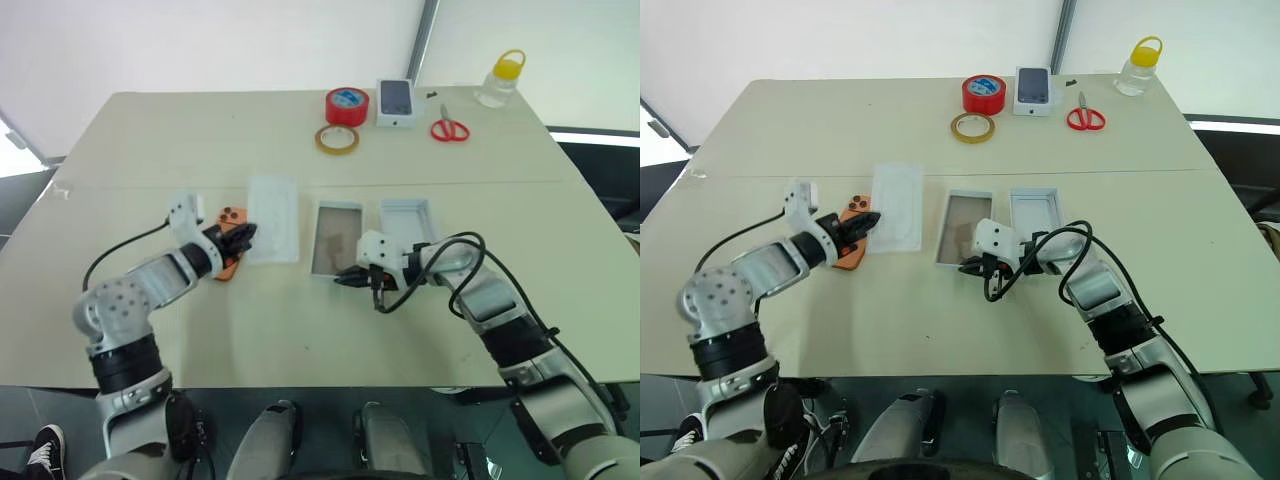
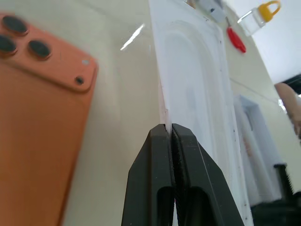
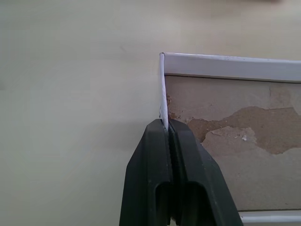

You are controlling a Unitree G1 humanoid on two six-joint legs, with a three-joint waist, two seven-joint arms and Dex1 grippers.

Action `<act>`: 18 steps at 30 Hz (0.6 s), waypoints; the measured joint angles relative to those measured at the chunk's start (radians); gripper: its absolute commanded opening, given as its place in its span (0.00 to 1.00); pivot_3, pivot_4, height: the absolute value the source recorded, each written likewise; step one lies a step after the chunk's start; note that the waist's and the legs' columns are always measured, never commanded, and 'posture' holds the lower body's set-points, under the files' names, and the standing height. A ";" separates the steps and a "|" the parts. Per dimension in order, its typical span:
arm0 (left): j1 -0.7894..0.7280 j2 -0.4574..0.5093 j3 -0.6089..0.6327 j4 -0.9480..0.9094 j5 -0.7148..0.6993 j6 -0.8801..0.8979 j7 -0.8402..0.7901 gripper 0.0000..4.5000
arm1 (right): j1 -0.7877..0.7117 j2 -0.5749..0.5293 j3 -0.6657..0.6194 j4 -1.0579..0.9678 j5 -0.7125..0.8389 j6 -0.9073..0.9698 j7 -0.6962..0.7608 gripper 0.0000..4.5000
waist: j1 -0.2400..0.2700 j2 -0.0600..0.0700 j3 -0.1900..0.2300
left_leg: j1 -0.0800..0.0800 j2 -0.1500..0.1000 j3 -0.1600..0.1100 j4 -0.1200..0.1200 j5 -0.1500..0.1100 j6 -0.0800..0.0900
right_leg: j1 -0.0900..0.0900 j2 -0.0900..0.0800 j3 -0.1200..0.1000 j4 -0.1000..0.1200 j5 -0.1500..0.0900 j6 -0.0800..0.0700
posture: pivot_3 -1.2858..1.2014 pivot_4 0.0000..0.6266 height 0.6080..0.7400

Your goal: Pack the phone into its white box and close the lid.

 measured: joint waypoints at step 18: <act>0.112 -0.063 -0.057 -0.076 -0.066 0.040 0.080 0.00 | 0.060 -0.070 -0.027 -0.127 0.019 0.071 -0.039 0.89 | 0.002 -0.001 0.000 | 0.000 0.000 0.000 0.000 0.000 -0.001 | 0.000 0.000 0.000 0.000 0.000 0.000 | 0.52 0.24 1.00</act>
